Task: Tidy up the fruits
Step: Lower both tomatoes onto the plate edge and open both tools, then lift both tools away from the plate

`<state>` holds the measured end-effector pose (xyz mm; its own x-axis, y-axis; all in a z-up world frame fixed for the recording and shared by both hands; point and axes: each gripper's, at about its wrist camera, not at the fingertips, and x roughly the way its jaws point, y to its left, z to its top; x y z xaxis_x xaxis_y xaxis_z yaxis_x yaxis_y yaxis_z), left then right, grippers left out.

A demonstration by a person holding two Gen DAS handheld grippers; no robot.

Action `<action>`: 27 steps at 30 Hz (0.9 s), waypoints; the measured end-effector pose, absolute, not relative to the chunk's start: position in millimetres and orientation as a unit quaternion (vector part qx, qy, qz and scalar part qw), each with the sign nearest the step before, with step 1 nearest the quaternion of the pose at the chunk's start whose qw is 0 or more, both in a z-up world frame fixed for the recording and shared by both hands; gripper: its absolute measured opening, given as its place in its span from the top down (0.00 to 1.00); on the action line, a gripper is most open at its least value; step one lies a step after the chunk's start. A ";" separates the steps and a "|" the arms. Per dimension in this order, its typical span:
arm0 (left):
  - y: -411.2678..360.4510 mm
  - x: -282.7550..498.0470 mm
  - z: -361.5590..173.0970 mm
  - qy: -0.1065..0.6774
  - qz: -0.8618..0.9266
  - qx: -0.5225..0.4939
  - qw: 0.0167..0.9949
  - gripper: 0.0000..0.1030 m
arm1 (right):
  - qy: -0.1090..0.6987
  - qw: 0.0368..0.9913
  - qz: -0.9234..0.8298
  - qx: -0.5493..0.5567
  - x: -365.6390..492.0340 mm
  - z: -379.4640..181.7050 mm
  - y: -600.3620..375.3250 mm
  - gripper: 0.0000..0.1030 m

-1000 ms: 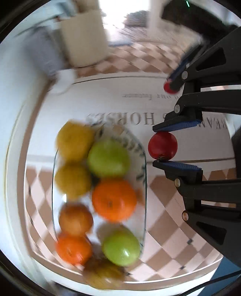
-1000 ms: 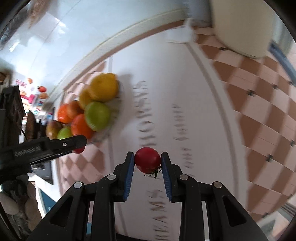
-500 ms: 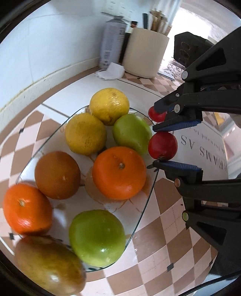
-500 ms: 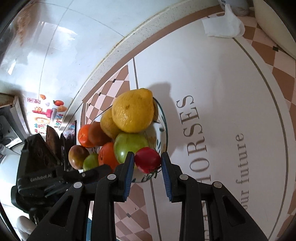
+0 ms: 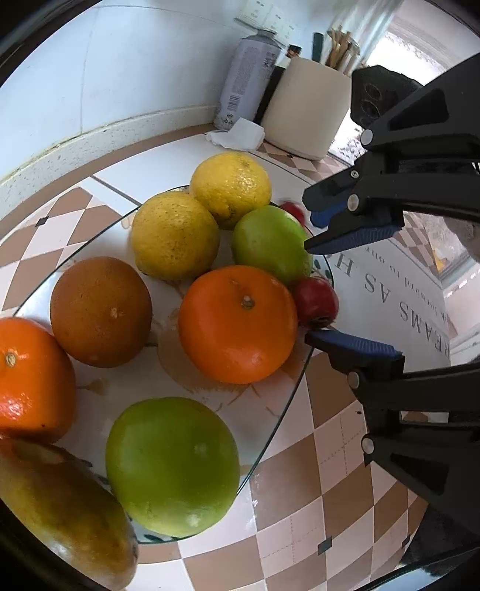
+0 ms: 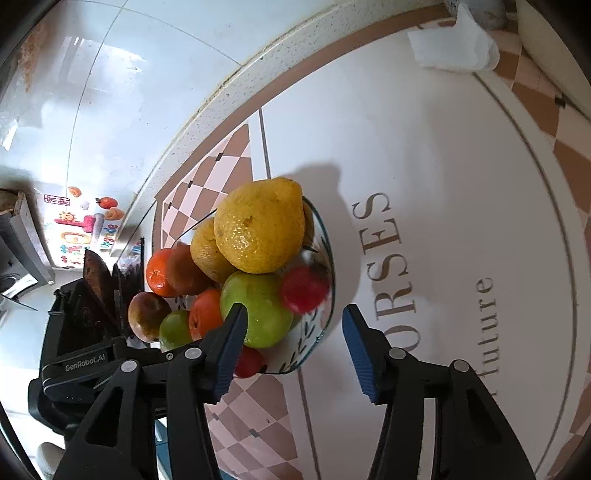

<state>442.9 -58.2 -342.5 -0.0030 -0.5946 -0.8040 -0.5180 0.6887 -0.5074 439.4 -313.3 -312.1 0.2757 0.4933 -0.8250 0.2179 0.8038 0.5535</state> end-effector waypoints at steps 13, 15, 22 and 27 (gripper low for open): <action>-66.5 415.4 -272.3 0.671 0.001 -0.031 0.741 0.11 | 0.565 0.823 0.016 0.062 395.9 -232.7 -278.2 0.09; -58.2 408.1 -262.7 0.656 0.012 -0.004 0.755 0.09 | 0.560 0.827 0.011 0.052 387.0 -223.2 -270.6 0.07; -32.9 386.7 -225.5 0.612 0.027 0.014 0.790 0.08 | 0.534 0.844 -0.004 0.047 356.6 -191.4 -248.0 0.06; -27.0 362.5 -200.2 0.587 0.018 0.016 0.809 0.08 | 0.513 0.857 -0.012 0.050 328.7 -167.5 -233.4 0.06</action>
